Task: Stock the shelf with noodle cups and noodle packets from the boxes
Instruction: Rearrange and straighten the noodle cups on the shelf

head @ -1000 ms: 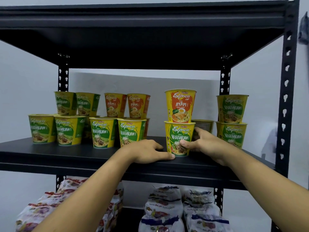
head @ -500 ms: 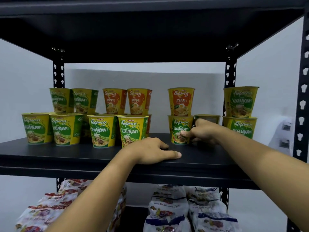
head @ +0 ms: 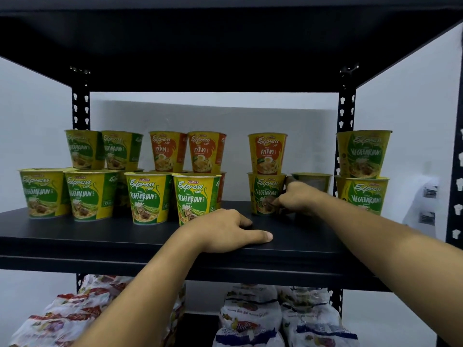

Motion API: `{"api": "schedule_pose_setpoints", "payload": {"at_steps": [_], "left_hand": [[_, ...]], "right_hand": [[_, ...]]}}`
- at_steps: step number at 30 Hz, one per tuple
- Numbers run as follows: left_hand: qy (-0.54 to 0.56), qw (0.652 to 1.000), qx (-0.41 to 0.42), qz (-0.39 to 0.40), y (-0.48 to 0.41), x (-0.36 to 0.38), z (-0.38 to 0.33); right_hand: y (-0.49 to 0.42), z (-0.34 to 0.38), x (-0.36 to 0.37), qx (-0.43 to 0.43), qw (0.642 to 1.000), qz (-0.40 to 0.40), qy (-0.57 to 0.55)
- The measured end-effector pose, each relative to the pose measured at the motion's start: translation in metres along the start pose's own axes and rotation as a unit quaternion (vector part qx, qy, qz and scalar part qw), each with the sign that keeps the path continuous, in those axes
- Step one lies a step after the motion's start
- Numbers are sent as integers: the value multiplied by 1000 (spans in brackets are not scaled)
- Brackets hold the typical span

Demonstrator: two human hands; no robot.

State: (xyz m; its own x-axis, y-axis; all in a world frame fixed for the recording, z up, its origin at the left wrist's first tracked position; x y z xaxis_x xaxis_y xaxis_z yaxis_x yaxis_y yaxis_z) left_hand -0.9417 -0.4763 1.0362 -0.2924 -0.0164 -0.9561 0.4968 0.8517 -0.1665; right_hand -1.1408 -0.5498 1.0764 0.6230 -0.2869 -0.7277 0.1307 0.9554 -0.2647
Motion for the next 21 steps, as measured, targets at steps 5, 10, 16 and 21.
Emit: {"api": "schedule_pose_setpoints", "payload": {"at_steps": [5,10,16,21], "left_hand": [[-13,1000,3,2,2,-1,-2],[-16,1000,3,6,2,0,-3],[-16,1000,4,7,2,0,-2],[-12,1000,2,8,1,0,-2]], "right_hand": [[8,1,1,-2,998,-8,63],[9,1,2,2,997,-16,70],[10,1,1,-15,998,-24,52],[15,0,4,-13,998,3,64]]}}
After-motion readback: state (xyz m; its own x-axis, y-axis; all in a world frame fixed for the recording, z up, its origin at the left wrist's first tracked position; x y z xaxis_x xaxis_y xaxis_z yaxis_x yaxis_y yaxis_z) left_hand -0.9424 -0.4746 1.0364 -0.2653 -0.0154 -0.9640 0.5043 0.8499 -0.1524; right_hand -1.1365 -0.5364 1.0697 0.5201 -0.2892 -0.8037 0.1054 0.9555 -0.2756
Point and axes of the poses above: each hand's wrist, its own y-axis away from the middle knuckle, its own x-axis out of the palm, z = x × y, the point moved 6 cm from there along -y, towards the middle knuckle, and after that the axes turned 2 degrees about -y, right-handed, at the moved point
